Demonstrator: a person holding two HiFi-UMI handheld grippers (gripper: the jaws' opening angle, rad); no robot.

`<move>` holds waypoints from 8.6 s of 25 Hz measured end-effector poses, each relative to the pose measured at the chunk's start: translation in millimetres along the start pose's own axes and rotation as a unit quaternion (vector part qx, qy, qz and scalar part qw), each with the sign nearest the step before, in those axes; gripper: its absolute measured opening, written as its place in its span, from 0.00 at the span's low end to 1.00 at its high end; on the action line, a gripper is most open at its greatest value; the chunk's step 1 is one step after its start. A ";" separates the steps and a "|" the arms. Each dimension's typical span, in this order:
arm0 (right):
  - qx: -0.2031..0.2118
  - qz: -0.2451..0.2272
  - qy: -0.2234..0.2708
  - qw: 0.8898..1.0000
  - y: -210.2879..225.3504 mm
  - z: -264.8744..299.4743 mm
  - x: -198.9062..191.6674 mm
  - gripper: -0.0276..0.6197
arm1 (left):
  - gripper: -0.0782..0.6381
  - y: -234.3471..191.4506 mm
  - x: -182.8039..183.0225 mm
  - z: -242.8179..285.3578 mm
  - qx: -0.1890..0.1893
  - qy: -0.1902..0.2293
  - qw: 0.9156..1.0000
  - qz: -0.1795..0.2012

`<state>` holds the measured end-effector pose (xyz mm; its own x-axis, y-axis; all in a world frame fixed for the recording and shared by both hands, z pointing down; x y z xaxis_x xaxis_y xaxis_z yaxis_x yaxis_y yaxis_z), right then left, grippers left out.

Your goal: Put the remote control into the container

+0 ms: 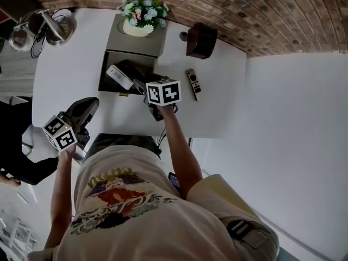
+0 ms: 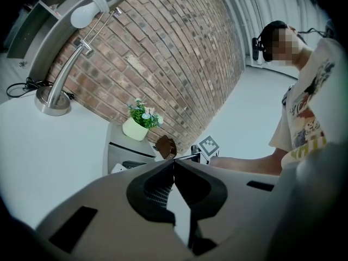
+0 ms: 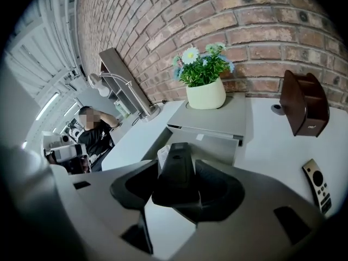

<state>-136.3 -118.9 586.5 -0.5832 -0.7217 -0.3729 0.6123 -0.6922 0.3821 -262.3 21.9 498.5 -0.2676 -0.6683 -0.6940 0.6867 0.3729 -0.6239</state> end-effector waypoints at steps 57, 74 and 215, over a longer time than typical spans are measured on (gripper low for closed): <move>-0.072 -0.179 -0.018 0.981 -28.7 0.2 -21.1 0.10 | 0.12 12.8 -5.1 -7.4 -0.006 0.007 1.000 0.017; -0.079 -0.144 0.042 0.985 -39.8 -62.7 -28.3 0.07 | 0.12 48.2 18.1 32.6 -0.057 -0.022 0.996 0.067; -0.171 0.009 -0.049 0.984 234.0 -111.4 -154.8 0.36 | 0.12 118.6 -30.3 151.1 -0.025 -0.063 0.998 -0.015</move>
<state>156.7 -168.5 639.4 -0.6094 -0.7423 -0.2786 0.7566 -0.6495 0.0755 -70.7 -10.9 499.8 -0.1988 -0.7545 -0.6255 0.6447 0.3800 -0.6633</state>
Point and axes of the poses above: the fingertips, and each gripper's own axes: z forward along the fingers, y to its right, x out of its top, the point moved 1 cm from there along -z, backward along the fingers, and after that the axes turned 14 degrees about -y, right-handed, at the moved point
